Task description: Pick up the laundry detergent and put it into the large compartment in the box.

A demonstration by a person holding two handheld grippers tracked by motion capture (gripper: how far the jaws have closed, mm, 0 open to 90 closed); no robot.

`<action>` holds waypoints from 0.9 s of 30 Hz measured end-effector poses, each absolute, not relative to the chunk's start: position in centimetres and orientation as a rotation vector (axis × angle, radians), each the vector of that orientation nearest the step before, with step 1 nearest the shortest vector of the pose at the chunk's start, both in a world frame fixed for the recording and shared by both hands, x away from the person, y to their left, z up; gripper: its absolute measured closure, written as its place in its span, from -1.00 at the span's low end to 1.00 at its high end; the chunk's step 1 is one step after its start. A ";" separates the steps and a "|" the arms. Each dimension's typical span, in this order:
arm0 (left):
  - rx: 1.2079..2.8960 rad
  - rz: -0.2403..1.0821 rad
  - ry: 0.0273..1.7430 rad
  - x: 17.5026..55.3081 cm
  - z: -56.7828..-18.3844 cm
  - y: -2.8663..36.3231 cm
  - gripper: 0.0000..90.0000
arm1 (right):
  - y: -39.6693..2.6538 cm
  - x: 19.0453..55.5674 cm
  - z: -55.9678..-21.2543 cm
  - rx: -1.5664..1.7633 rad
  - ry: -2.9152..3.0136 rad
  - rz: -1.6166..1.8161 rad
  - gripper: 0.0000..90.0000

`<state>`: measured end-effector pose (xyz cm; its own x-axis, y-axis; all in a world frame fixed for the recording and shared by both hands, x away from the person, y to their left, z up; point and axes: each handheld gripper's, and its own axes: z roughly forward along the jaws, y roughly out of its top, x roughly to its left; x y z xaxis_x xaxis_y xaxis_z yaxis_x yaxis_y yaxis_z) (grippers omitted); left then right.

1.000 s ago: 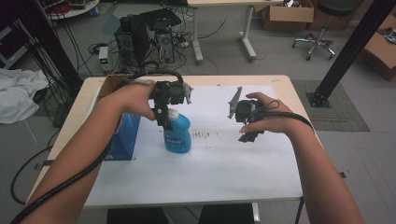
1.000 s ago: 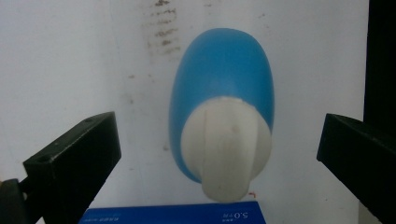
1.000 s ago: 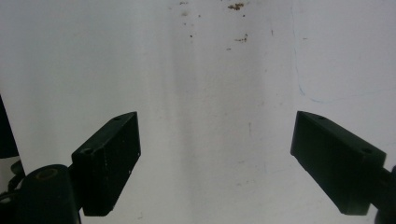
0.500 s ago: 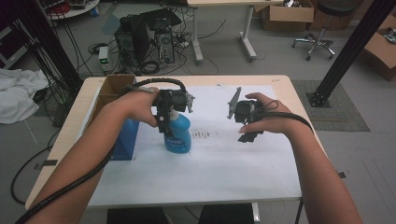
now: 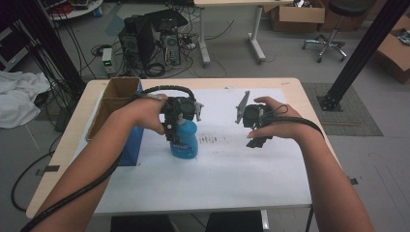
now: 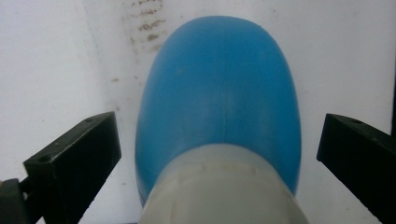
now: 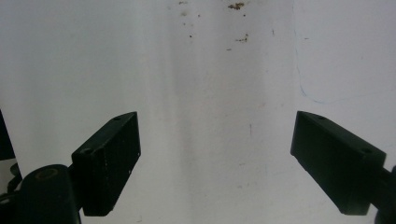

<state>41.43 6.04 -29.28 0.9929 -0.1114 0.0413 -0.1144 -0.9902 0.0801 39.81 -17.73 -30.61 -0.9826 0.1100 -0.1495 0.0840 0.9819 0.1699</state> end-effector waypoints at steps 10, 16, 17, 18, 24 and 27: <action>3.082 0.125 -0.217 41.2 -29.2 6.0 -0.84 | -17.6 39.8 -30.7 0.148 2.970 0.241 -0.64; 3.069 0.134 -0.217 41.2 -29.1 6.0 -0.73 | -17.7 39.7 -30.6 0.149 2.968 0.244 -0.64; 3.073 0.139 -0.217 41.2 -29.1 6.0 -0.72 | -17.8 39.8 -30.6 0.154 2.966 0.253 -0.64; 3.078 0.145 -0.224 41.1 -29.0 5.9 -0.71 | -17.8 39.8 -30.6 0.154 2.966 0.248 -0.64; 3.072 0.154 -0.225 41.2 -29.0 6.0 -0.65 | -17.8 39.9 -30.5 0.157 2.965 0.252 -0.64; 3.073 0.159 -0.221 41.3 -29.1 6.1 -0.63 | -17.9 39.9 -30.5 0.160 2.961 0.263 -0.64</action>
